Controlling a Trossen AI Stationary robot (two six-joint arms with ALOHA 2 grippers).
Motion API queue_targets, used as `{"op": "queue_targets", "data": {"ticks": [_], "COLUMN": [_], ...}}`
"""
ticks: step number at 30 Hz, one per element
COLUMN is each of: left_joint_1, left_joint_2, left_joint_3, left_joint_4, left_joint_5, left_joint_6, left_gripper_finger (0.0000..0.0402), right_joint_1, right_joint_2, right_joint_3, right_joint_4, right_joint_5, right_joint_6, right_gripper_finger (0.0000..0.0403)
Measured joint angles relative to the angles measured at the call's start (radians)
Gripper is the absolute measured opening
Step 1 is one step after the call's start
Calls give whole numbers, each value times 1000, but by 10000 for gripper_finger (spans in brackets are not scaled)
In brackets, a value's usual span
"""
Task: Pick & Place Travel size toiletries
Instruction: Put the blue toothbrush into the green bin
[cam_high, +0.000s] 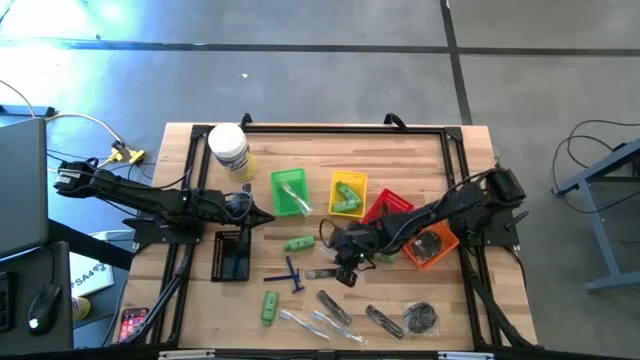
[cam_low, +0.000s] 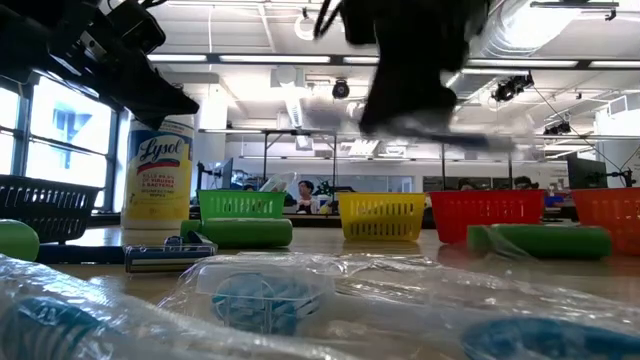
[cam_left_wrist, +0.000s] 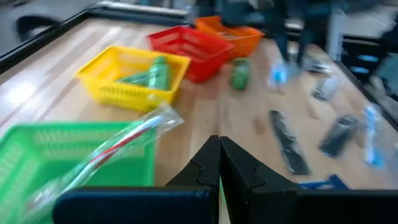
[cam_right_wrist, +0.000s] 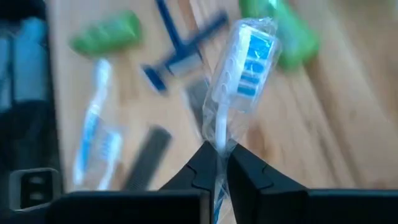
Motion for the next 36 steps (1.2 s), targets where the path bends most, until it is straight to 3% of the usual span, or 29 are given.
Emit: {"op": "queue_targets", "data": {"ticks": [6,10,14,16,20,25,29,36], "left_joint_1": [-12,-67,-114,-129,-146,-145,-145,-145], "left_joint_2": [-9,-34,-62,-74,-91,-106,-120,-131], "left_joint_3": [28,28,28,28,28,27,27,28], "left_joint_4": [7,28,49,45,31,23,4,-11], "left_joint_5": [196,214,214,214,214,213,214,214], "left_joint_6": [89,99,106,107,107,116,126,126], "left_gripper_finger": [1,1,1,1,1,1,1,1], "right_joint_1": [-117,-237,-320,-341,-374,-414,-446,-500], "right_joint_2": [-44,-37,-1,31,118,297,445,617], "right_joint_3": [0,14,109,191,388,643,822,1016], "right_joint_4": [154,172,77,70,-140,-318,-410,-540], "right_joint_5": [-3,-128,-167,-175,-217,-212,-276,-281], "right_joint_6": [-130,-146,-208,-239,-266,-312,-334,-338], "right_gripper_finger": [23,32,15,12,25,22,15,27]}}
